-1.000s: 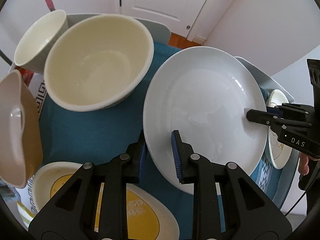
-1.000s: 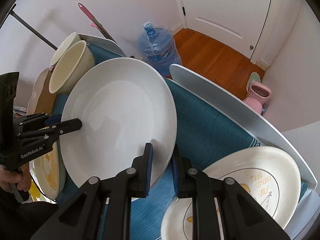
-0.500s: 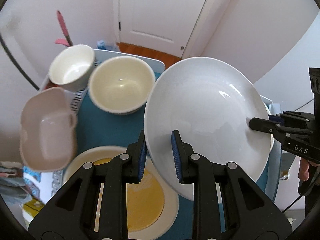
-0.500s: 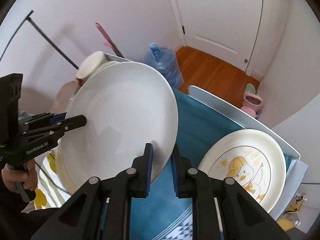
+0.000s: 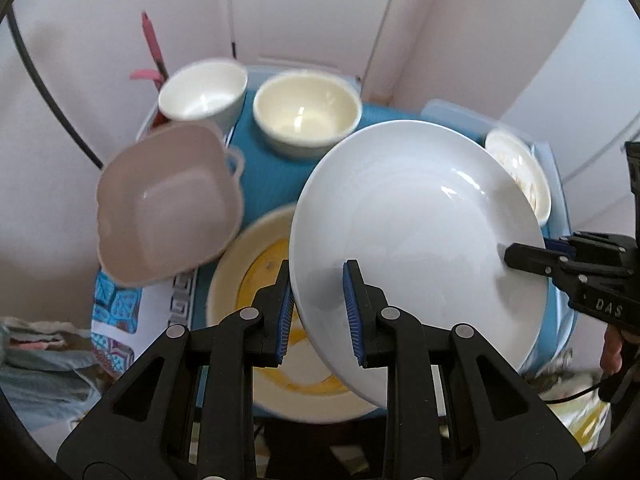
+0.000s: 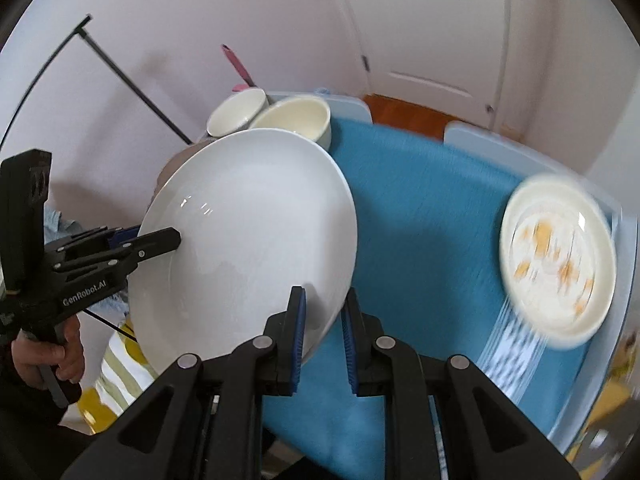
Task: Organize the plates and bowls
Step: 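Lower the white plate onto the yellow duck plate and open the left gripper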
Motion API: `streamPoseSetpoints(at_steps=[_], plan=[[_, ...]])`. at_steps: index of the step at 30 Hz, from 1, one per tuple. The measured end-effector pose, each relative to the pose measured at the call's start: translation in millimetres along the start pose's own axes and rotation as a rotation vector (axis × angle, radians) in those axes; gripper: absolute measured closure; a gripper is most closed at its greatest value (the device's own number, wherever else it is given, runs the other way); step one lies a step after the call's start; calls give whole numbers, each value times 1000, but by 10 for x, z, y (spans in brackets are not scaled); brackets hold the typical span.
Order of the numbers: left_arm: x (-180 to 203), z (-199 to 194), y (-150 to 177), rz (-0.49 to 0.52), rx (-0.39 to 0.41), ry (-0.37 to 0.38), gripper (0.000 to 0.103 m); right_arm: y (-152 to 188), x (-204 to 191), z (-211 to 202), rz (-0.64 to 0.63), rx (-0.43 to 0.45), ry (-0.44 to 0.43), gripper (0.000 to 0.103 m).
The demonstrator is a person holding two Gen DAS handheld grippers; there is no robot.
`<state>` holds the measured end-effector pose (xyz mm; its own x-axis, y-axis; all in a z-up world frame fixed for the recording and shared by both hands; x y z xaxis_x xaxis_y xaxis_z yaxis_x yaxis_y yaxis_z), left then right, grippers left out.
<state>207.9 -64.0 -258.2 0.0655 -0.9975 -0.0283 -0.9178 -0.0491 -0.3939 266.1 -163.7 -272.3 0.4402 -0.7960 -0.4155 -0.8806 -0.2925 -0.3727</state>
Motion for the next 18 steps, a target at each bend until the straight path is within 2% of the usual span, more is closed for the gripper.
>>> streamPoseSetpoints(at_steps=[6, 11, 18], plan=[[-268, 378, 302, 75, -72, 59, 81, 475, -274, 363, 143, 16, 41, 87], [-317, 581, 403, 141, -88, 99, 81, 629, -334, 510, 206, 57, 91, 87], [-262, 775, 395, 237, -83, 77, 82, 738, -352, 518, 256, 114, 144, 87]])
Point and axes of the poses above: each gripper's, at about its wrist camera, not at the fingertips, and z roughly the way its jaws point, x to its right, y to its underside, the point moved 6 cm from there along z, roughly the way its jaws point, and after that the axes turned 11 degrees about -y, right-handed, at the moved point
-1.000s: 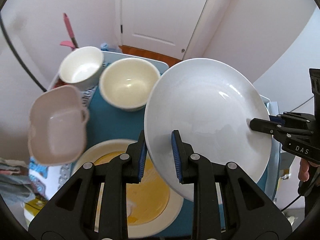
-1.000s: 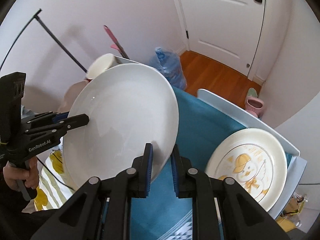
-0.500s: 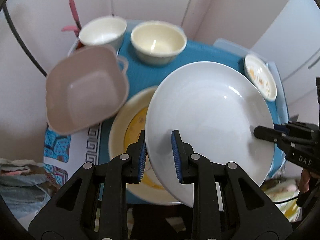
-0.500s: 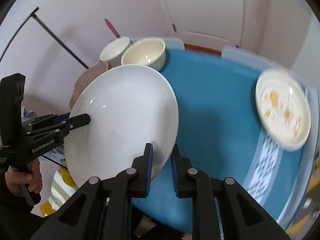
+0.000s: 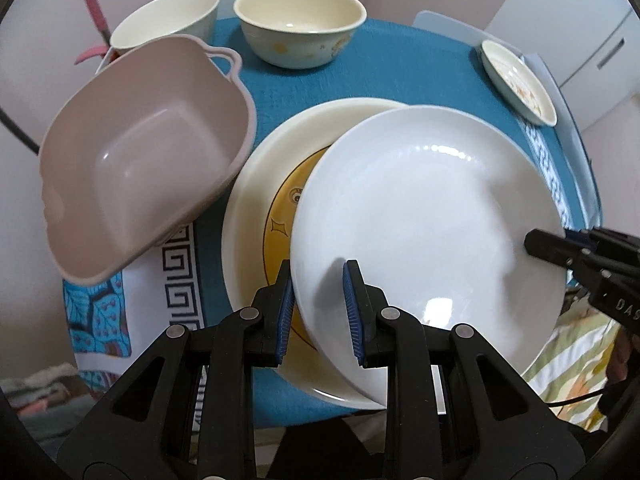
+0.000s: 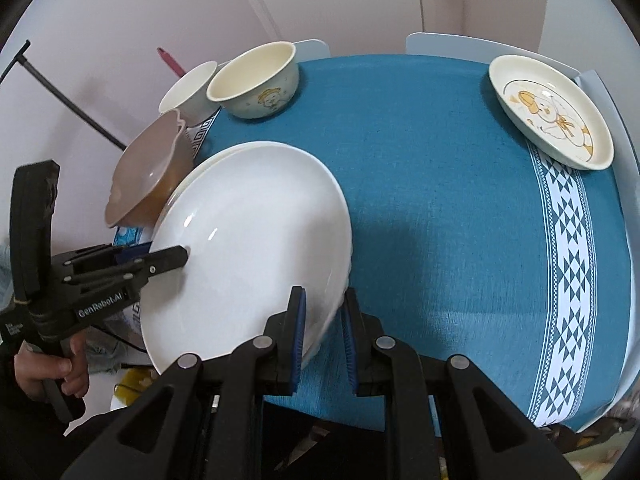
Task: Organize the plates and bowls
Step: 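Lower the white plate onto the yellow duck plate and open the left gripper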
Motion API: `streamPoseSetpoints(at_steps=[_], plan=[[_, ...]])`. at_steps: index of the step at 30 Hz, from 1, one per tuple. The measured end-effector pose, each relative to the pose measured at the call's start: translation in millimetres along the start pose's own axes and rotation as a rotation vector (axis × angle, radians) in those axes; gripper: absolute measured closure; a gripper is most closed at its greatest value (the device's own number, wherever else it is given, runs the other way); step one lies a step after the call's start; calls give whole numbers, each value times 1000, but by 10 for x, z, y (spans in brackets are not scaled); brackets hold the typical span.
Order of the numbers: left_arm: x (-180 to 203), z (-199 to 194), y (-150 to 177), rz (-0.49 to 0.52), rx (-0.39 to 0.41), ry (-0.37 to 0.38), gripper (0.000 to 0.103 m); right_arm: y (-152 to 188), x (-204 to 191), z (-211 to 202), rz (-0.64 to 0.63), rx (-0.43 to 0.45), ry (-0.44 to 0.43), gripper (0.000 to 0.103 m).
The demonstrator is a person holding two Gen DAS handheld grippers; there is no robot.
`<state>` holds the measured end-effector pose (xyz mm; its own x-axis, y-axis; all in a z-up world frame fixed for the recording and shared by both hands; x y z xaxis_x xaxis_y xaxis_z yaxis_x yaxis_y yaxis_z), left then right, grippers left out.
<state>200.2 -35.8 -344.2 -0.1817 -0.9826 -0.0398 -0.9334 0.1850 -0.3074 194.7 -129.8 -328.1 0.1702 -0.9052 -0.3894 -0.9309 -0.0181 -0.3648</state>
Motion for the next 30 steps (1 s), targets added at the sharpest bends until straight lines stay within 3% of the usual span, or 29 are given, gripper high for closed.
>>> streamPoseSetpoints(at_steps=[8, 19, 30], plan=[[58, 116, -32, 62, -4, -49, 82, -20, 1, 38, -3, 5, 37, 87], [230, 86, -67, 229, 61, -251, 82, -22, -26, 133, -24, -5, 71, 87], [230, 17, -44, 271, 99, -338, 82, -25, -152, 191, -113, 8, 138, 87]])
Point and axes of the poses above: each gripper's, at about its wrist camera, not at the fingertips, and z roughly the way its jaws point, x to its right, y to its underside, the point moved 6 cm from there along z, roughly the way its jaws point, and after that the axes turned 11 degrees about -y, right-handed, at the moved point
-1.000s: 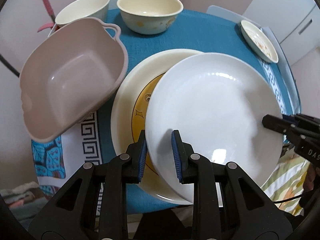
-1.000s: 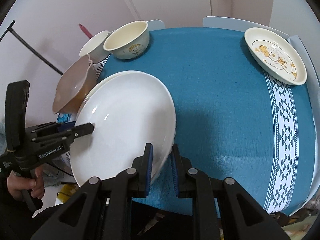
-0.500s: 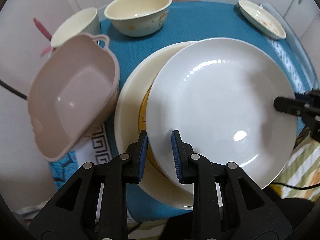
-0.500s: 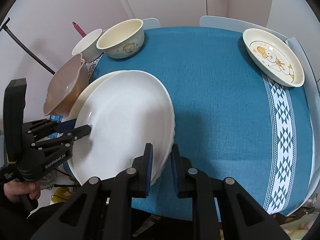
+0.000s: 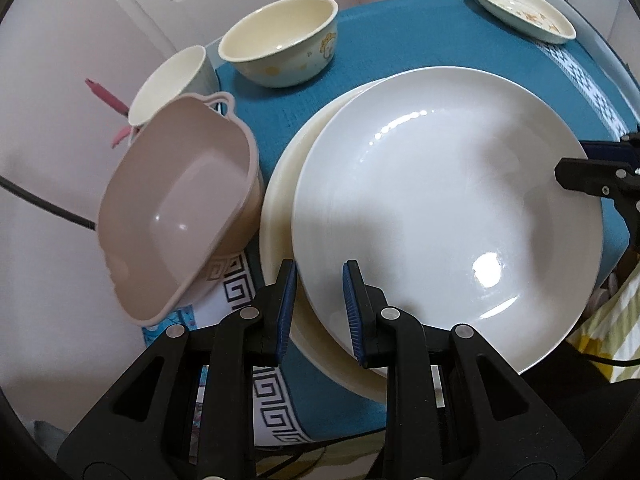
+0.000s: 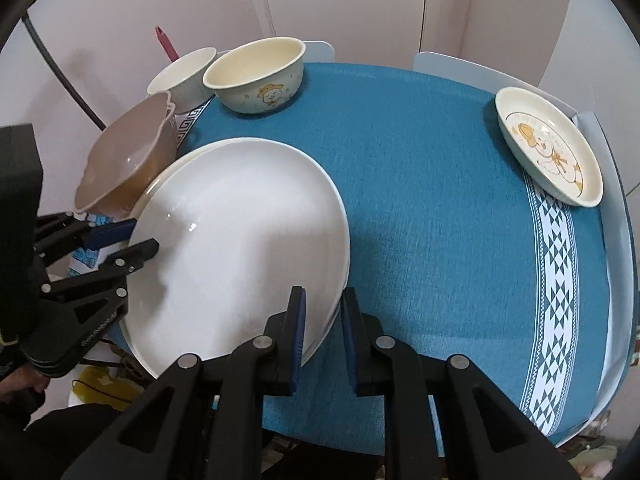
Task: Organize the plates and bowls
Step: 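Lower the white plate onto the yellow duck plate and open the left gripper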
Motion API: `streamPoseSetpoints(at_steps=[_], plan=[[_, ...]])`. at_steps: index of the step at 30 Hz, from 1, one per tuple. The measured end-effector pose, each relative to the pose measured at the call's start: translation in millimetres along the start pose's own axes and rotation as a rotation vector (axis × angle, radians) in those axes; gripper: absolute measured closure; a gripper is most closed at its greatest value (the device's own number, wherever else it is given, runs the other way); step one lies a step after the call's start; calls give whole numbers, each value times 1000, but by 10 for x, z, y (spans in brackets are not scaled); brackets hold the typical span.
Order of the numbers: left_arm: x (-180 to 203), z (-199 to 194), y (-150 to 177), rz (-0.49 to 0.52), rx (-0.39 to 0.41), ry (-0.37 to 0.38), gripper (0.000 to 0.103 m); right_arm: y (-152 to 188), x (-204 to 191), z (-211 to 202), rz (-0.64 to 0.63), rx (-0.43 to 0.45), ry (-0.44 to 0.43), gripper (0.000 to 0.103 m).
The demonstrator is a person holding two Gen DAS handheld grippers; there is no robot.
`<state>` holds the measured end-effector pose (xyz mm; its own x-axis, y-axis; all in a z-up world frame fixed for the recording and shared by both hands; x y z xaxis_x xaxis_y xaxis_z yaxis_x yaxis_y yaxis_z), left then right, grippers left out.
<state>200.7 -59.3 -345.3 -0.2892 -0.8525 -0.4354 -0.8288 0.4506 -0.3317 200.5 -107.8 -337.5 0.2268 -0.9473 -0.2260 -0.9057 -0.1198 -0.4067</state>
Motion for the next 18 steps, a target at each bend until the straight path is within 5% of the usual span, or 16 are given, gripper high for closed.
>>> streamPoseSetpoints(at_steps=[4, 18], plan=[[-80, -36, 24, 7, 21, -48, 82, 13, -31, -3, -21, 0, 14, 87], [-183, -180, -49, -51, 27, 34, 82, -6, -21, -54, 0, 27, 1, 87]])
Point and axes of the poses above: each gripper's, at about its wrist camera, not at the fingertips, and z roughly the way its jaws point, x to its right, y to its underside, the point moved 6 cm from there along z, roughly the way its jaws point, and after that the axes turned 11 degrees about -y, right-handed, at the moved point
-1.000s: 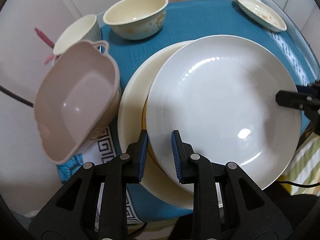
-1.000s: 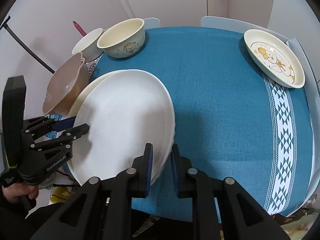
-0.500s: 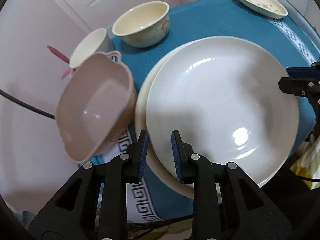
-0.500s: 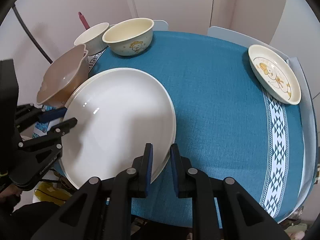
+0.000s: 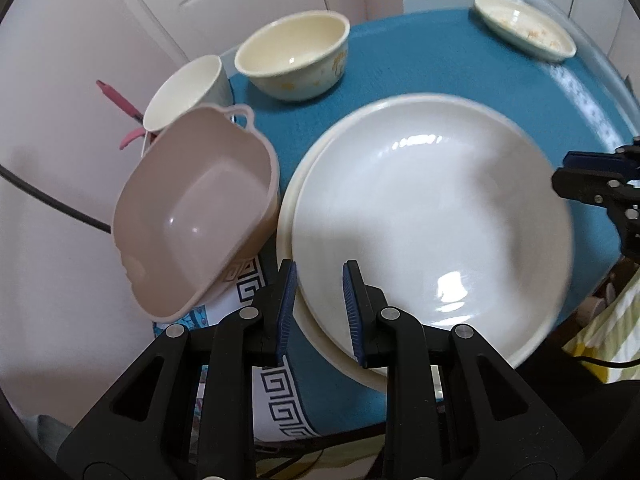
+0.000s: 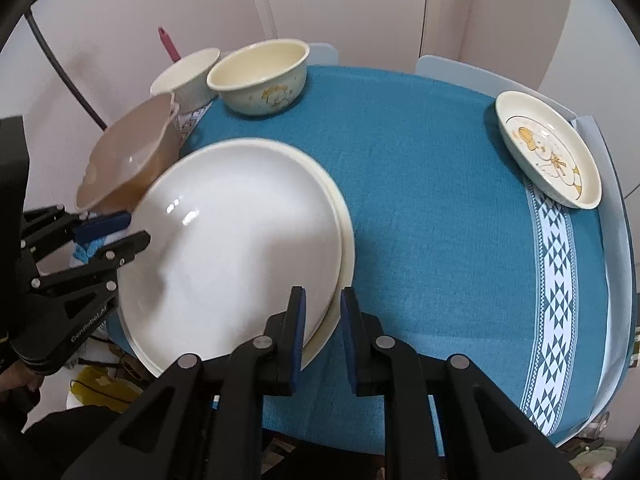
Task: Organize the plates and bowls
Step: 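Lower the white plate onto the yellow duck plate and open the left gripper, then reach the left gripper to the small duck-print plate and grasp its rim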
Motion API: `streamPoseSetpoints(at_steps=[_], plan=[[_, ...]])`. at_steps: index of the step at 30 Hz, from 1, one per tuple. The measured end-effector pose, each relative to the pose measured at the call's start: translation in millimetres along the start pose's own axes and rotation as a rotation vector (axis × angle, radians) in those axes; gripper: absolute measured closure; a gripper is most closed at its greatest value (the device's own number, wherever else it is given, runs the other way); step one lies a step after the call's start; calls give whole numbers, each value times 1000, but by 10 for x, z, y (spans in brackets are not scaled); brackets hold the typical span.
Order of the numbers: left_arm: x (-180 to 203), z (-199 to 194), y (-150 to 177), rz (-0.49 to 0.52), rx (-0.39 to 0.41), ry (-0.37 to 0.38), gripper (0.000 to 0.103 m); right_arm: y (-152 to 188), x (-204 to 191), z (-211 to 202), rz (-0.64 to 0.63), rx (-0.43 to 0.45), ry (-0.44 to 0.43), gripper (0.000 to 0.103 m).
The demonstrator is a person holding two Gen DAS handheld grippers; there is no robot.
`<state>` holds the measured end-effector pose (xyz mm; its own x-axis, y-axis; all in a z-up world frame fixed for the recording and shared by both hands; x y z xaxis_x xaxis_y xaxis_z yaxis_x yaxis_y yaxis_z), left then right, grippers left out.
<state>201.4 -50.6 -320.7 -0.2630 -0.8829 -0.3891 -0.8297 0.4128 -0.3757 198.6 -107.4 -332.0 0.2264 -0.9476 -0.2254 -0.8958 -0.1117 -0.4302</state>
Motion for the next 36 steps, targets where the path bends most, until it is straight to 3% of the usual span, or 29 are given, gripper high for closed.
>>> streamPoseSetpoints(at_steps=[4, 8, 9, 10, 11, 12, 13, 14, 17, 23, 29, 36], plan=[[-72, -380, -187, -51, 106, 98, 81, -68, 53, -240, 33, 60, 9, 87], [-141, -682, -397, -85, 196, 149, 77, -97, 148, -506, 86, 125, 8, 87], [-147, -736, -448, -89, 212, 159, 62, -92, 189, -602, 106, 151, 11, 84], [-153, -805, -519, -98, 238, 171, 26, -79, 227, -694, 122, 174, 18, 72], [-151, -870, -552, -108, 262, 172, 8, -68, 253, -761, 133, 189, 27, 59], [-160, -948, -603, -121, 299, 173, 0, -54, 299, -860, 147, 210, 40, 28], [-155, -1048, -671, -126, 349, 194, 0, -42, 330, -935, 157, 230, 47, 6], [-124, -1101, -721, -113, 359, 213, 0, -20, 365, -1029, 169, 258, 53, 2], [-6, -1215, -933, -74, 373, 270, 0, 55, 496, -1281, 215, 315, 88, 2], [197, -1425, -1521, -31, 407, 411, 0, 28, 791, -1823, 252, 334, 189, 2], [623, -1249, -2148, 24, 335, 475, 0, -245, 1257, -2193, 313, 415, 241, 2], [1150, -553, -2656, 25, 179, 544, 1, -364, 2096, -1708, 448, 358, 106, 2]])
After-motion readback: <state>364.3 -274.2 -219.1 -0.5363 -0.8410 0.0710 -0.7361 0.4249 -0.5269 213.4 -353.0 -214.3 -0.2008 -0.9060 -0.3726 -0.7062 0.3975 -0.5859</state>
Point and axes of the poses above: each gripper's, at about its wrist camera, not at the fingertips, and z roughly the way its jaws point, x to its right, y to its underside, the point moved 6 cm from there along z, roughly the way its jaws point, and after that the axes turned 11 degrees about -y, right-handed, at the moved point
